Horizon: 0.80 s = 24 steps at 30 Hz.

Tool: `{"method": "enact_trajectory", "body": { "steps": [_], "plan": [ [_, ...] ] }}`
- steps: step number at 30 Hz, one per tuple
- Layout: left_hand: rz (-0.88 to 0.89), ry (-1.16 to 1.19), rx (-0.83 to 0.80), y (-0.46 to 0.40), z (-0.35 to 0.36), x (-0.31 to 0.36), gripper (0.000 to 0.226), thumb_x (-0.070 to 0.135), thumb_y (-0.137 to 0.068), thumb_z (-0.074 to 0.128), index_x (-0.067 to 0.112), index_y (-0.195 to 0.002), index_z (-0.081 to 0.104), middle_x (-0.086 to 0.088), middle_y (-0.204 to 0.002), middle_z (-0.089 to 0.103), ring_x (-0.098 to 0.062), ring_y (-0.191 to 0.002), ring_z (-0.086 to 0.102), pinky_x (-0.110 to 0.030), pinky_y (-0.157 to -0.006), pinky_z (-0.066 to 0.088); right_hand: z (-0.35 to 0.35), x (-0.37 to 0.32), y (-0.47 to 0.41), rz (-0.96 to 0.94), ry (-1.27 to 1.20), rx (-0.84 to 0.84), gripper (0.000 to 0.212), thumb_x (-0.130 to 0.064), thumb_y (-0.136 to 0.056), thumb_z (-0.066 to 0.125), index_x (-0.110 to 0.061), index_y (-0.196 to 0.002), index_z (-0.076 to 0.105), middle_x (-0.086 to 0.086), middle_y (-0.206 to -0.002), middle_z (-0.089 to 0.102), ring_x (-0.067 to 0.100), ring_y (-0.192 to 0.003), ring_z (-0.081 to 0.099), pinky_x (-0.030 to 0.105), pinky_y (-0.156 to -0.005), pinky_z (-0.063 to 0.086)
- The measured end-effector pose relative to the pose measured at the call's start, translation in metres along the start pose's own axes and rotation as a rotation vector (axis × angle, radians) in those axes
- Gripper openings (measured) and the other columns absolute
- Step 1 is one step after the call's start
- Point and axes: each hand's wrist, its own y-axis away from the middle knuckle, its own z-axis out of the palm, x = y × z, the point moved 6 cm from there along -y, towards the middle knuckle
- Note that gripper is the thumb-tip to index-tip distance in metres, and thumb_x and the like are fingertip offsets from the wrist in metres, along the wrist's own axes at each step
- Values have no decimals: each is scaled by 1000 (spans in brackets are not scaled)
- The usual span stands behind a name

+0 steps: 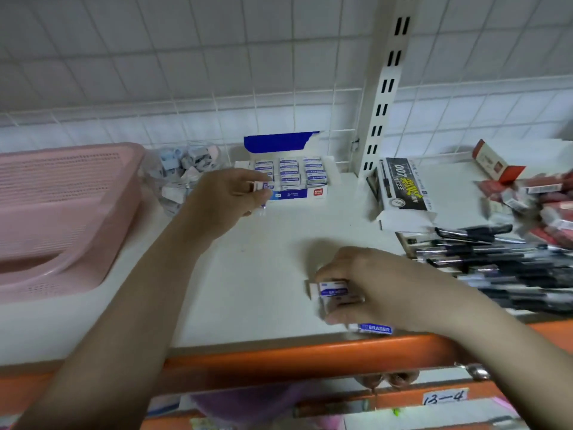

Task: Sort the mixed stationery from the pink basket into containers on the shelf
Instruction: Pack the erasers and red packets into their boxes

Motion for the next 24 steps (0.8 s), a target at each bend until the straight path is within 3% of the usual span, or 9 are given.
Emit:
{"method": "enact_trajectory", "body": {
  "steps": [2, 6, 8, 12, 15, 19, 24],
  "plan": [
    [65, -84, -4, -14, 3, 11, 20, 8, -87, 64, 15, -106, 66, -3, -93, 67, 4, -69, 65, -26, -71, 57, 4, 0, 2, 53, -33, 74, 36, -40, -82, 66, -28, -116, 62, -5, -106, 53, 6, -94, 52, 17, -78, 38],
    [85, -152, -36, -41, 15, 25, 28, 10, -89, 62, 13, -117, 64, -4, -103, 67, -16, -94, 66, -40, -81, 57, 9, 8, 5, 145, -173, 171, 25, -36, -79, 69, -23, -98, 60, -10, -91, 47, -3, -71, 44, 9, -68, 36],
    [106, -170, -44, -52, 24, 27, 27, 10, -88, 64, 13, -114, 65, -1, -95, 66, -17, -89, 66, -36, -81, 57, 10, 11, 7, 206, -268, 223, 25, -35, -78, 71, -27, -93, 52, -13, -86, 47, -2, -70, 46, 9, -64, 38],
    [208, -305, -54, -68, 41, 21, 26, 6, -84, 67, 13, -109, 68, 0, -85, 63, -9, -74, 58, -5, -64, 43, 9, 16, 11, 254, -460, 352, 17, -21, -79, 74, -21, -87, 59, -6, -78, 63, 9, -70, 56, 19, -65, 43],
    [256, -366, -92, -73, 48, 15, 23, 3, -79, 68, 18, -96, 69, 4, -69, 56, -4, -57, 50, -7, -58, 37, 4, 25, 19, 270, -503, 493, 21, -12, -84, 69, -32, -81, 61, -10, -80, 68, 3, -75, 59, 12, -67, 44],
    [256, -391, -115, -78, 51, 9, 21, 4, -78, 70, 12, -97, 69, 9, -69, 54, 9, -54, 50, -2, -57, 37, -1, 41, 31, 322, -519, 637, 34, -3, -82, 65, -35, -89, 60, -19, -84, 65, -3, -78, 60, 8, -75, 45],
    [257, -466, -241, -86, 62, 12, 23, 18, -77, 77, 14, -97, 66, 5, -70, 55, -2, -56, 50, -9, -56, 38, -5, 57, 45, 415, -529, 753, 31, -5, -81, 69, -35, -86, 64, -13, -67, 56, -3, -66, 55, 5, -63, 40]
  ]
}}
